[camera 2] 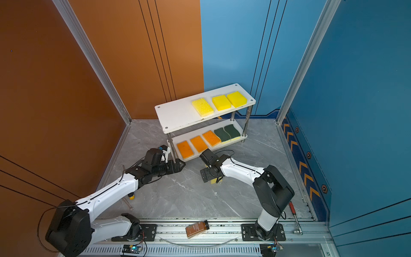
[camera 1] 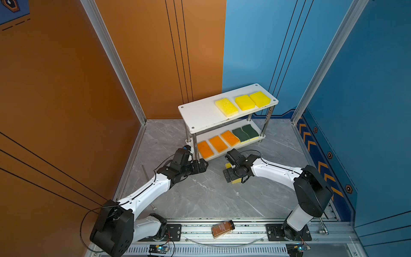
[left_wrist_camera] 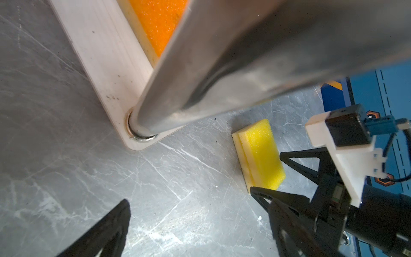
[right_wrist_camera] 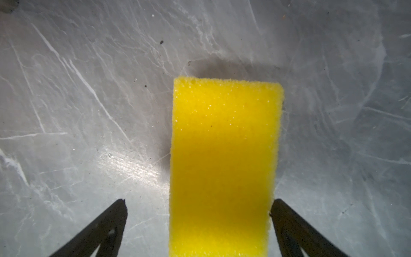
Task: Arrange cleaning sponges on a shelf
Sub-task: Pick up the cleaning sponge.
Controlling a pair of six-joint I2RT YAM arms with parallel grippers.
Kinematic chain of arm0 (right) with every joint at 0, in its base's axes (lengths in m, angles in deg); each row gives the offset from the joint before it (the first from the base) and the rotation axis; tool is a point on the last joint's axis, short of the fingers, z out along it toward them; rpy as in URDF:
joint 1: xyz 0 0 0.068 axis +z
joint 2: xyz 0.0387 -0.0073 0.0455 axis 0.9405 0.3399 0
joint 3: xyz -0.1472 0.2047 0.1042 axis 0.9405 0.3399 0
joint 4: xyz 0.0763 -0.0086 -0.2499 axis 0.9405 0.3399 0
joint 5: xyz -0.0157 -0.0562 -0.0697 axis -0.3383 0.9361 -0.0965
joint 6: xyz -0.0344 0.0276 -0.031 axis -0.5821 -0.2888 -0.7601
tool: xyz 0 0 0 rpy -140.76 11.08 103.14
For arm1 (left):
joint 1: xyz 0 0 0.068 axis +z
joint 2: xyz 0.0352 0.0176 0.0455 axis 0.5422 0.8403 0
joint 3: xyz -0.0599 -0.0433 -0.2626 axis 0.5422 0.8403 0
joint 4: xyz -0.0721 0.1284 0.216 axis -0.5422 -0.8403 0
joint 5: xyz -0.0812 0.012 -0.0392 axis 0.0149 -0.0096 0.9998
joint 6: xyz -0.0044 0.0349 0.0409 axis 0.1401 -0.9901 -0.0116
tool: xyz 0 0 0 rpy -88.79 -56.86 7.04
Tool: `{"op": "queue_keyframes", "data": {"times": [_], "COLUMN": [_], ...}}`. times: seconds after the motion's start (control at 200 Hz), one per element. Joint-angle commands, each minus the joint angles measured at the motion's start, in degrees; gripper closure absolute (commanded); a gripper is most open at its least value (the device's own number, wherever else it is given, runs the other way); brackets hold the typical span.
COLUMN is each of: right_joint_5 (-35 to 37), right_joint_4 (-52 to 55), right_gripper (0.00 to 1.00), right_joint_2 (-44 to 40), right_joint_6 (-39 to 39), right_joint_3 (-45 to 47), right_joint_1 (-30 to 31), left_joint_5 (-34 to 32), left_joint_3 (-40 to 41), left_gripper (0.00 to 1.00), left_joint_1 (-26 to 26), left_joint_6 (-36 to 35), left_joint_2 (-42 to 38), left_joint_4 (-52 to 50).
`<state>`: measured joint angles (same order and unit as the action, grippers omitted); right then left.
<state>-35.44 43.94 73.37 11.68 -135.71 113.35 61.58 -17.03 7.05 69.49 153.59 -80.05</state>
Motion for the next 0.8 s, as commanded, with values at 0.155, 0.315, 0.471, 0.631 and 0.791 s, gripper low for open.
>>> {"op": "queue_keyframes", "data": {"times": [0.155,0.315,0.471,0.631,0.791], "right_joint_5": [0.13,-0.12,0.06,-0.38,-0.30], "right_joint_4": [-1.15,-2.16,-2.26,-2.27,-2.17], "right_gripper": [0.09,0.11,0.16,0.19,0.26], "right_joint_2": [1.23,1.23,2.03,2.44,2.26], "right_joint_6": [-1.62,-1.35,-1.31,-1.35,-1.25], "right_joint_3": [0.00,1.12,1.17,1.05,1.17], "right_joint_1": [-1.54,-2.08,-2.09,-2.09,-2.10], "left_joint_5": [-1.10,-1.25,-1.35,-1.48,-1.57], "left_joint_3": [-1.51,-1.90,-2.09,-2.10,-2.00], "left_gripper": [0.02,0.02,0.02,0.02,0.02], "left_joint_1": [-0.70,-0.89,-1.20,-1.29,-1.29], "left_joint_6": [1.01,1.16,1.11,1.07,1.03], "left_joint_2": [0.56,0.88,1.19,1.02,1.13], "left_joint_4": [-0.23,-0.23,-0.23,-0.49,-0.58]}}
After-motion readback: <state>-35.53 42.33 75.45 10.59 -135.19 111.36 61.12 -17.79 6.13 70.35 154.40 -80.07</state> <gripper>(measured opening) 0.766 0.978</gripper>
